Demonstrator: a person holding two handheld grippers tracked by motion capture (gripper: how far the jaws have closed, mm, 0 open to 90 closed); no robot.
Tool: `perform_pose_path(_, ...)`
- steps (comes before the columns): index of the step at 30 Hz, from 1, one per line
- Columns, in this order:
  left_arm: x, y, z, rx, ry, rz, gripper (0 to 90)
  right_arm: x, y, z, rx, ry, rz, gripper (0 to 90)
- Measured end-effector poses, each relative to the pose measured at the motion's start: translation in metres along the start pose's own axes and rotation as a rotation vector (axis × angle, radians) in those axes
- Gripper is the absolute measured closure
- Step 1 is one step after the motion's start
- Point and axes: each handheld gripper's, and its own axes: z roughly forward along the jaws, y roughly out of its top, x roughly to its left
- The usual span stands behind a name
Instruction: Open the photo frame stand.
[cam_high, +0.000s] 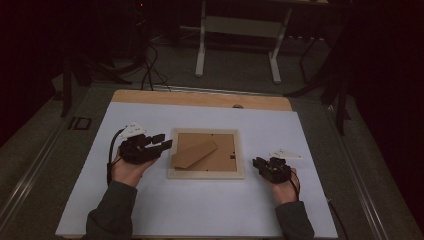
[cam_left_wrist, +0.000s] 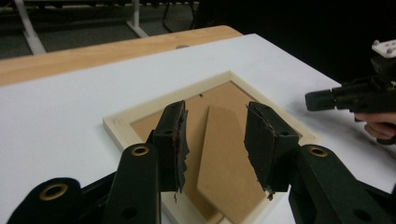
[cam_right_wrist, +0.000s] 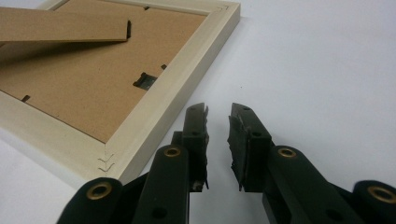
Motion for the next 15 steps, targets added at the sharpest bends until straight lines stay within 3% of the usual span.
perform_pose_path(6,0.003,0.015,0.01,0.02,-0.002,-0.028,56.6,-0.001,0.0,0.001,0.0,0.005,0.005,74.8)
perform_pose_path(15,0.01,0.021,0.034,0.097,-0.066,-0.088,52.9,0.001,0.0,0.0,-0.004,0.009,-0.003,73.5)
